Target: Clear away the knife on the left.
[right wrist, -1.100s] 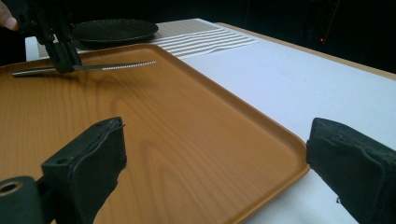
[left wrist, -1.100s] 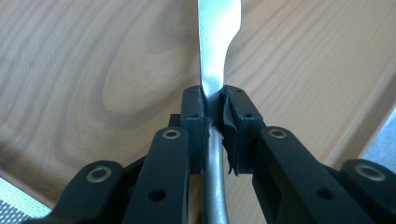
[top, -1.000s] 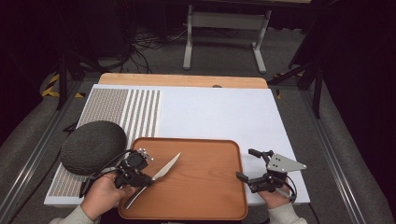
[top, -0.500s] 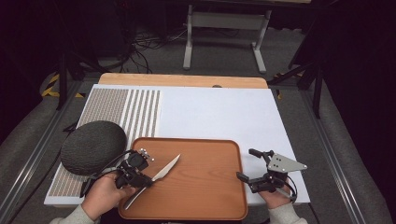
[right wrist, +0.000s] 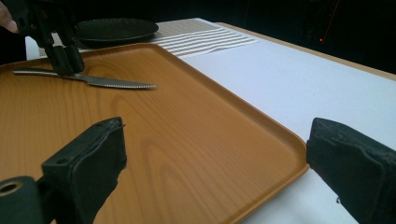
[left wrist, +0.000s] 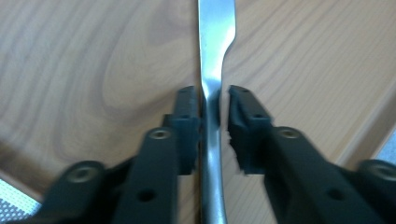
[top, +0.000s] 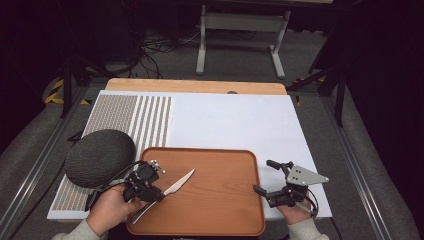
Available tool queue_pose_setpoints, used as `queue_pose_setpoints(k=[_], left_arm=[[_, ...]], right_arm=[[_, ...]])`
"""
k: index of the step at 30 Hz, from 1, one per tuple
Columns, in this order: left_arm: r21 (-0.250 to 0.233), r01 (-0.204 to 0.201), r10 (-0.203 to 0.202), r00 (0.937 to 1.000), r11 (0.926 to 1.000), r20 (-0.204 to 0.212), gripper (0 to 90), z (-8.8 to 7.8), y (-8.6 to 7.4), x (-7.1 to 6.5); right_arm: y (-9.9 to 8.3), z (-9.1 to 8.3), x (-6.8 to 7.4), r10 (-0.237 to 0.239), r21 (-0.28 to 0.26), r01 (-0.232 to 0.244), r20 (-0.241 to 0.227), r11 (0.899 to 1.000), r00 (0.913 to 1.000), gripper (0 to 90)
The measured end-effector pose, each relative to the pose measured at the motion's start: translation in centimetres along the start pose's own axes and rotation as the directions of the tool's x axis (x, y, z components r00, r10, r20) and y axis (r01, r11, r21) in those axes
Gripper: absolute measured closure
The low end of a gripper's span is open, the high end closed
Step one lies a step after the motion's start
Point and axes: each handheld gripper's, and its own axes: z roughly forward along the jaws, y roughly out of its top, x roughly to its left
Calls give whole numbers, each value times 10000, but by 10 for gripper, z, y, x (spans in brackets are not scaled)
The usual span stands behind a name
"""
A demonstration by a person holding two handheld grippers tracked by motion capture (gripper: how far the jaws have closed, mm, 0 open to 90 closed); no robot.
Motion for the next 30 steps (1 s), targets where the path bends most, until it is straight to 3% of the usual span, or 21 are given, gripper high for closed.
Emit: queue_pose_setpoints(k=[2,4,7,9,10,11,12,13,16,19,21,23,24,26,27,28,30], left_arm=[[-145,-260,260,9997,9996,35,643,-2,0,-1],[-425,-554,559,9984,9976,93,538,-5,0,-2],[-903,-1251,1255,9921,9880,-20,373,-8,2,-6],[-1106,-1715,1691,9851,9790,-304,342,-10,3,-10],[-1159,-1818,1789,9832,9765,-350,355,-11,4,-12],[-1155,-2169,2136,9761,9693,-403,391,-13,5,-14],[-1086,-2306,2276,9730,9670,-394,560,-13,5,-16],[-1091,-2590,2541,9655,9597,-574,677,-14,5,-19],[-1050,-3274,3156,9419,9390,-1150,884,-12,7,-28],[-746,-3730,3601,9217,9248,-1441,897,-8,10,-35],[-421,-4142,4001,8973,9092,-1864,898,-3,12,-39],[-201,-4208,4100,8926,9069,-1874,898,0,13,-40],[-161,-4328,4222,8863,9013,-1903,898,2,13,-40],[-44,-4230,4157,8923,9061,-1764,898,5,14,-40],[70,-4312,4253,8868,9022,-1807,898,7,14,-40],[69,-4350,4294,8861,9004,-1743,898,8,15,-39],[210,-4262,4235,8903,9044,-1673,898,11,15,-39]], right_arm=[[0,0,0,33,17,-33,7,10000,10000,55],[-1,0,0,37,30,-37,16,10000,10000,55],[0,0,0,31,21,-31,19,10000,10000,55],[-1,0,0,13,32,-13,13,10000,10000,55],[-1,0,0,10,38,-10,23,10000,10000,55],[-1,0,0,7,42,-8,26,10000,10000,55],[-1,0,0,20,36,-21,29,10000,10000,55],[-1,0,0,26,36,-26,26,10000,10000,55],[-1,0,0,20,47,-20,13,10000,10000,55],[-1,0,0,10,49,-10,10,10000,10000,55],[-1,-1,0,11,62,-11,24,10000,10000,55],[-1,-1,0,7,59,-8,35,10000,10000,55],[-1,-1,0,15,46,-15,49,10000,10000,55],[-1,-1,0,30,57,-31,71,10000,10000,55],[-1,-1,0,33,60,-33,76,10000,10000,55],[-1,-1,0,34,59,-34,74,10000,10000,55],[-1,-1,0,33,63,-33,73,10000,10000,55]])
